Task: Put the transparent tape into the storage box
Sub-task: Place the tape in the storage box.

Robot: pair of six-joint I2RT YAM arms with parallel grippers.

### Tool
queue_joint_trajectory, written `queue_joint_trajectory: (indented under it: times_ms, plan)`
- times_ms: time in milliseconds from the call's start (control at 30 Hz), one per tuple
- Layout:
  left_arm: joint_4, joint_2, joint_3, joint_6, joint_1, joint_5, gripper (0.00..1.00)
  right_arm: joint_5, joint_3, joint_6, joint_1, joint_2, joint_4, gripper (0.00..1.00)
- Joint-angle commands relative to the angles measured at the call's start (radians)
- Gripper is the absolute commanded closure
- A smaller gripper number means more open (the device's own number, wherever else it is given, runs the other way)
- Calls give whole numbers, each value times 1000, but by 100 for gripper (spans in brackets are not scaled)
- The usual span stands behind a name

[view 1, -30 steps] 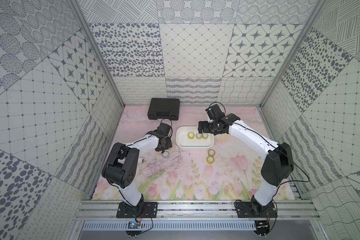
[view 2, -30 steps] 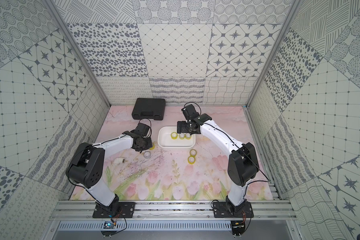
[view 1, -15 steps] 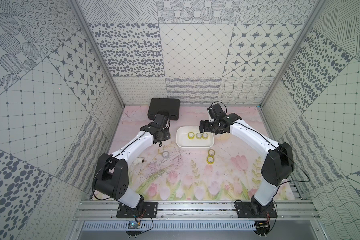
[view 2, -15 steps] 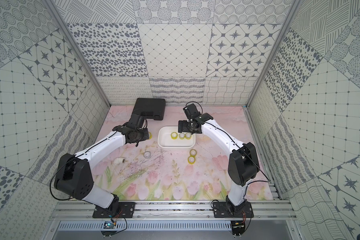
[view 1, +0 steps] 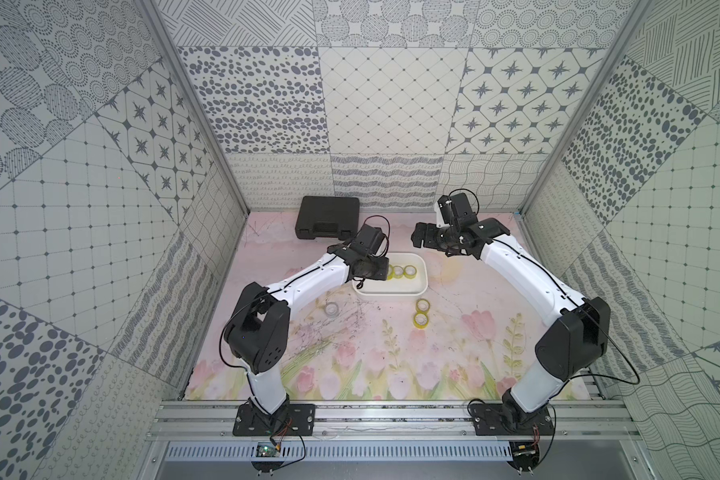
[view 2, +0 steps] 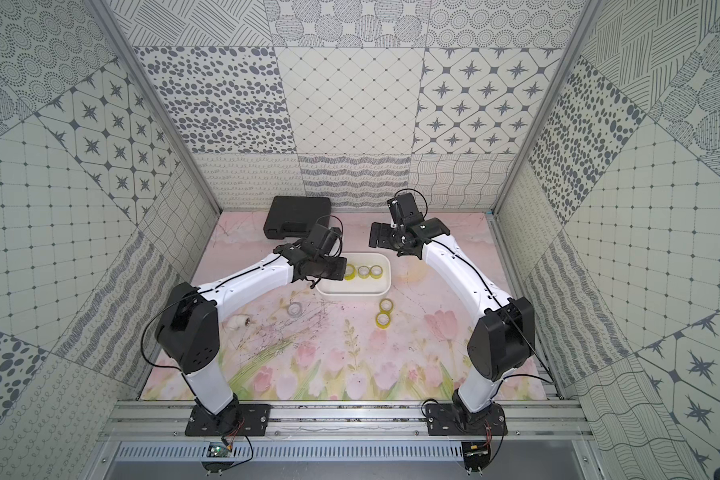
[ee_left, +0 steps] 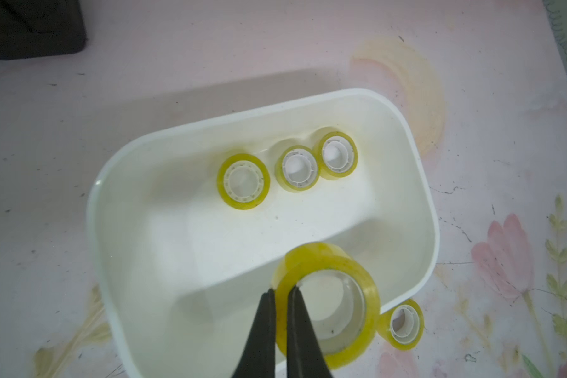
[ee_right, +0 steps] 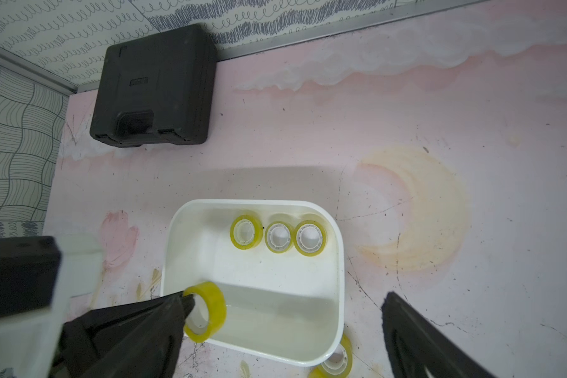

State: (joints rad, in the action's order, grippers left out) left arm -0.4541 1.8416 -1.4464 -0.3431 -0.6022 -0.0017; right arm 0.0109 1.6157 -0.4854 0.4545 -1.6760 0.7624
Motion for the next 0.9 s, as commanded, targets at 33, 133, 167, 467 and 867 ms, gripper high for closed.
queue_joint_trajectory:
  times_ms: [33, 133, 167, 467, 867]
  plan:
    - [81, 122, -71, 68, -73, 136, 100, -9, 11, -3, -8, 18, -25, 3]
    - [89, 180, -95, 70, -93, 149, 100, -13, -2, -5, -12, 19, -25, 3]
    - [90, 200, -106, 69, -98, 153, 100, -16, -5, -7, -12, 19, -27, 3]
    - [77, 307, -163, 56, -107, 111, 100, -37, -29, -7, -23, 26, -25, 3]
    - [58, 379, -231, 42, -109, 22, 100, -54, -50, -1, -42, 33, -24, 3]
